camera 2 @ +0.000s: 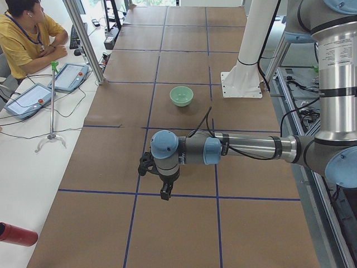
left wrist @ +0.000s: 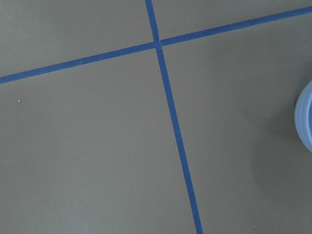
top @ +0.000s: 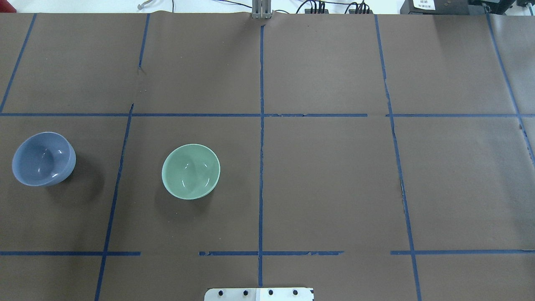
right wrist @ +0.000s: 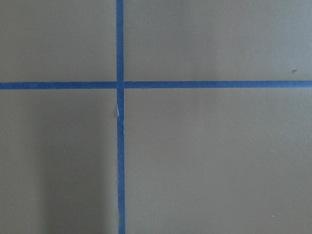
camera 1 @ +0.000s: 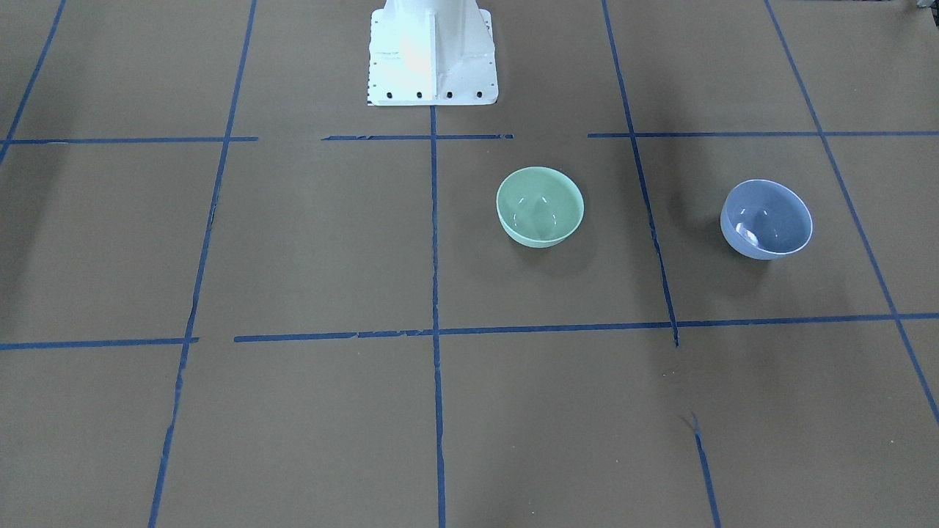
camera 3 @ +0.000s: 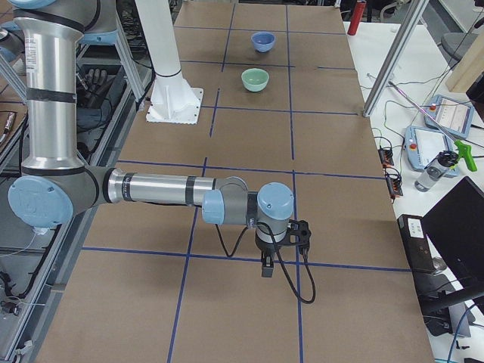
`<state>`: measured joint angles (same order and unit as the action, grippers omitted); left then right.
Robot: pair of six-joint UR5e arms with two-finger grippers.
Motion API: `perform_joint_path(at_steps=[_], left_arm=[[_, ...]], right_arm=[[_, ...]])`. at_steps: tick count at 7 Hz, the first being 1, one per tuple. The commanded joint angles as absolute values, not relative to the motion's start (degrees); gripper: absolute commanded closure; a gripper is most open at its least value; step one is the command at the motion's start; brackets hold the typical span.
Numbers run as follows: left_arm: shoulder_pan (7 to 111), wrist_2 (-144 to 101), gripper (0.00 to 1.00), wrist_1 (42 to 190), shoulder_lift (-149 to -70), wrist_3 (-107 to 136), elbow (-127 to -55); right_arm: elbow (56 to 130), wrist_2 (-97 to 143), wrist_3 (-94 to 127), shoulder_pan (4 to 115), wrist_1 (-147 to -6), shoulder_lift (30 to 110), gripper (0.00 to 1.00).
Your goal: Stack blue bowl on green bowl
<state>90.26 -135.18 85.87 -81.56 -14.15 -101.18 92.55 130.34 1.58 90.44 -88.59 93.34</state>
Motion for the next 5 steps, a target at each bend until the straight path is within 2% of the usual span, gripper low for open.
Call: perform_joint_path(at_steps=[1, 5], left_arm=[[90.18, -134.91, 0.00, 85.87, -82.43, -14.41, -101.51], [90.09, -135.17, 0.00, 85.69, -82.71, -13.98, -102.30]], right_arm=[[92.55, 130.34, 1.58, 90.44, -88.59, 93.34, 0.00], [92.55, 130.34, 1.58, 90.44, -88.59, 93.34, 0.00]])
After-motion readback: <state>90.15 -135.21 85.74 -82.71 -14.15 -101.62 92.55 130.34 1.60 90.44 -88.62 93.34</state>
